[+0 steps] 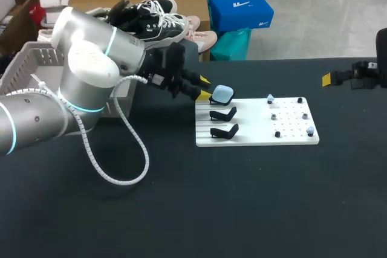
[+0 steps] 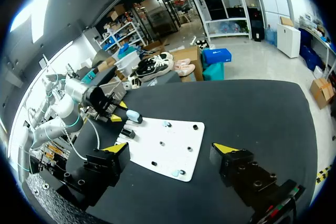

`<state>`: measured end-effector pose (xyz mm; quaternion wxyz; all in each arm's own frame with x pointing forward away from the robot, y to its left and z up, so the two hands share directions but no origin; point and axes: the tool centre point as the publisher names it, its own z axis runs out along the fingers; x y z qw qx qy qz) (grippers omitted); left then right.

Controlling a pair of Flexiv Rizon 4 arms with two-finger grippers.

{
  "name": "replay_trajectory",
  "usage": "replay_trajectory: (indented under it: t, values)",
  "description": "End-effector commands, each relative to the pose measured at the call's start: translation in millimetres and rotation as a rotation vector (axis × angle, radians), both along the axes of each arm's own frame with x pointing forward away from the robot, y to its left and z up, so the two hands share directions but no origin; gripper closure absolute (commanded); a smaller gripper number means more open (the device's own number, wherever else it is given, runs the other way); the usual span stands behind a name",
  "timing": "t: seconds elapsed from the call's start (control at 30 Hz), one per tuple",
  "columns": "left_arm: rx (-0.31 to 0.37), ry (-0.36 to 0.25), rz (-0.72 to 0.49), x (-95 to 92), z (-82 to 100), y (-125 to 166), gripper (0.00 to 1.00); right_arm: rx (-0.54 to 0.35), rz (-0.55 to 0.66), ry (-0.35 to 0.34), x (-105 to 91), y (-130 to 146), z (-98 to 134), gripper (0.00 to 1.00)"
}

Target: Pick up each earbud case from the left stands, insert the matching earbuds, close the lid, and place the case in the box.

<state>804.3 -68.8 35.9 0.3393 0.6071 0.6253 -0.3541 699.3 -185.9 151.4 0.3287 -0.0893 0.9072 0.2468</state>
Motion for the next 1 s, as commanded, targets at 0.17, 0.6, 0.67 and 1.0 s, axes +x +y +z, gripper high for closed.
replay_trajectory:
  t: [0.17,0.6,0.67,1.0]
  values:
    - [0.001,-0.028,0.022,5.3,-10.1,-7.9,0.43,0.002,0.003,-0.001,1.4,-0.4,-1.3,0.00]
    - [-0.001,0.001,0.018,9.2,-11.9,-13.1,0.51,0.002,0.003,-0.001,1.4,-0.4,-1.3,0.00]
    - [-0.002,0.005,0.019,9.9,-12.0,-14.4,0.51,0.002,0.003,-0.001,1.4,-0.4,-1.3,0.00]
    - [-0.004,0.010,0.016,10.6,-15.0,-19.9,0.38,0.002,0.003,-0.001,1.4,-0.4,-1.3,0.00]
